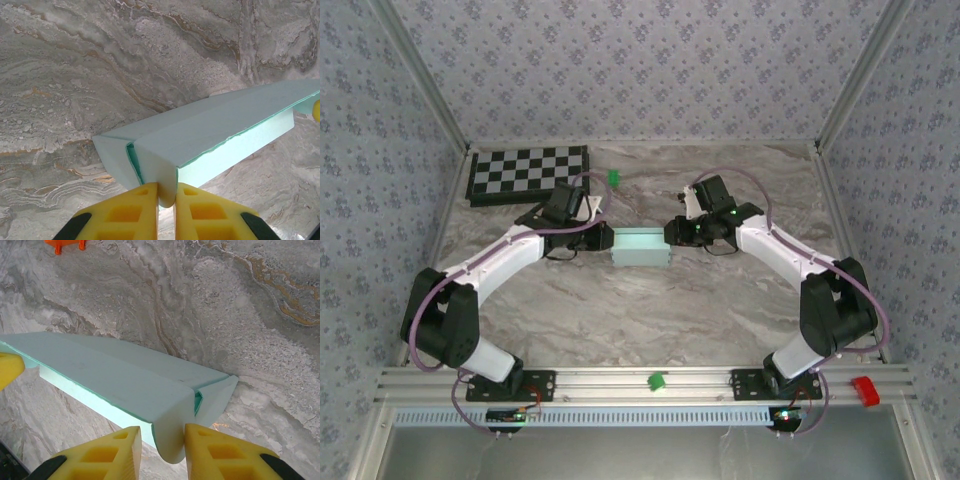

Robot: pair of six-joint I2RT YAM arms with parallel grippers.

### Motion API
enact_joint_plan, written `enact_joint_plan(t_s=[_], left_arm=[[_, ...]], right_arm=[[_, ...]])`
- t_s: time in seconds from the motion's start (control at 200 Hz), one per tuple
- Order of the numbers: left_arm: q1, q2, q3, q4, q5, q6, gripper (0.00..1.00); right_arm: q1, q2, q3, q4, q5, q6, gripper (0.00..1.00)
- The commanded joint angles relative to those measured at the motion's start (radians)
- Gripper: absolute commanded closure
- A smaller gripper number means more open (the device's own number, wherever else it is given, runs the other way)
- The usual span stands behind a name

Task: Fold the paper box

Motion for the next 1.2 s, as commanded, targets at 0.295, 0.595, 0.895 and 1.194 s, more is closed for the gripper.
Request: enact_joint_plan(t_s=[0.295,0.595,0.895,1.194], left_arm=[[-0.012,0.005,0.019,-0.024,-0.012,0.0,0.85],[-0.016,0.01,0.019,-0.025,-0.013,0.002,0.85],[-0.017,0.012,0.02,-0.024,-0.015,0.0,0.85],[-0.02,0.015,0.02,-0.02,-0.015,-0.002,0.84]], right_arm=[[0.01,0.02,0.052,-0.045,-0.026,0.003,0.7],[0.006,0.043,0.057,-0.058,-0.058,0.031,0.66],[-0.002,0.045,0.089,-0.056,-0.087,0.054,0.65],[-0.004,0.058,0.097,-0.05,-0.117,0.069,0.65]])
